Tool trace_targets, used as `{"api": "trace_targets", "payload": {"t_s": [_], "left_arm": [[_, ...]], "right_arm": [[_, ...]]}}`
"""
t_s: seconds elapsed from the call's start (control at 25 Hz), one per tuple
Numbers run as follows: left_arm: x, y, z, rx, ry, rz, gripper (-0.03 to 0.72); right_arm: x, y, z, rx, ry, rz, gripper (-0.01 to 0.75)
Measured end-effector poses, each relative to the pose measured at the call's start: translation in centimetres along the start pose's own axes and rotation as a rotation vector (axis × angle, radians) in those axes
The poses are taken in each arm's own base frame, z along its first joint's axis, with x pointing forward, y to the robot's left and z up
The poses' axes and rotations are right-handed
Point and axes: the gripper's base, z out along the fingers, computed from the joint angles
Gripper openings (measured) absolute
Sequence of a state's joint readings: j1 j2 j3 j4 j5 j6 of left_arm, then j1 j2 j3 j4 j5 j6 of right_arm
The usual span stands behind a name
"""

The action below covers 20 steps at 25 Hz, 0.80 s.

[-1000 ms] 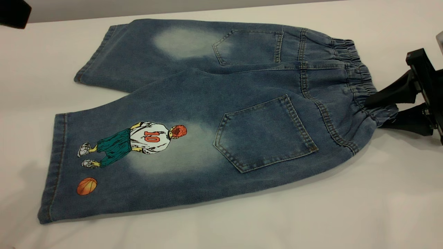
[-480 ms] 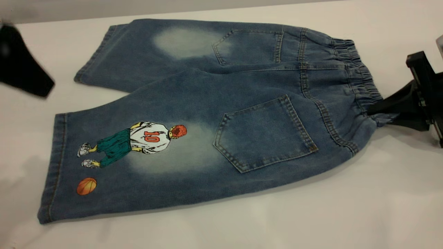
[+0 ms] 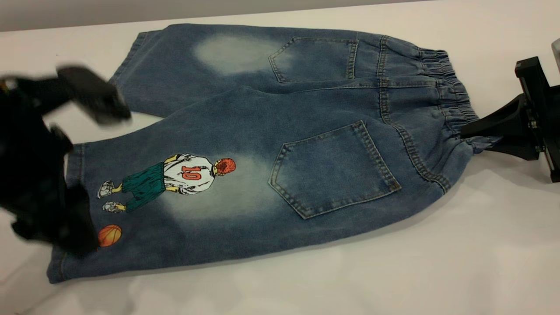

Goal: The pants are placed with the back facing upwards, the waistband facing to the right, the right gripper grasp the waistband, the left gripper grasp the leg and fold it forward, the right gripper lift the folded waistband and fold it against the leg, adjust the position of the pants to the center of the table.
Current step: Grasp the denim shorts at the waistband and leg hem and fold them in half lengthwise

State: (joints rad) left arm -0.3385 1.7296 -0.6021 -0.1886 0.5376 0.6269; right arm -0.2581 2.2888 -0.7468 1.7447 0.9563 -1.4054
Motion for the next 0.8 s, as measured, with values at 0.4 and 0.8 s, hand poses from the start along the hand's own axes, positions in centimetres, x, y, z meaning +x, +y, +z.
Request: {"api": "trace_targets", "payload": {"t_s": [0.4,0.8], "left_arm": [[2.1,0.2,1.5,-0.119,0.025,-0.006,0.403],[2.3,0.4,3.0,-0.140,0.021,0.032,0.403]], "right_arm": [[0.0,0.1,0.0,-0.014,0.002,0.000,0.035],[0.0,0.1,0.0,-0.014,0.002,0.000,0.035]]}}
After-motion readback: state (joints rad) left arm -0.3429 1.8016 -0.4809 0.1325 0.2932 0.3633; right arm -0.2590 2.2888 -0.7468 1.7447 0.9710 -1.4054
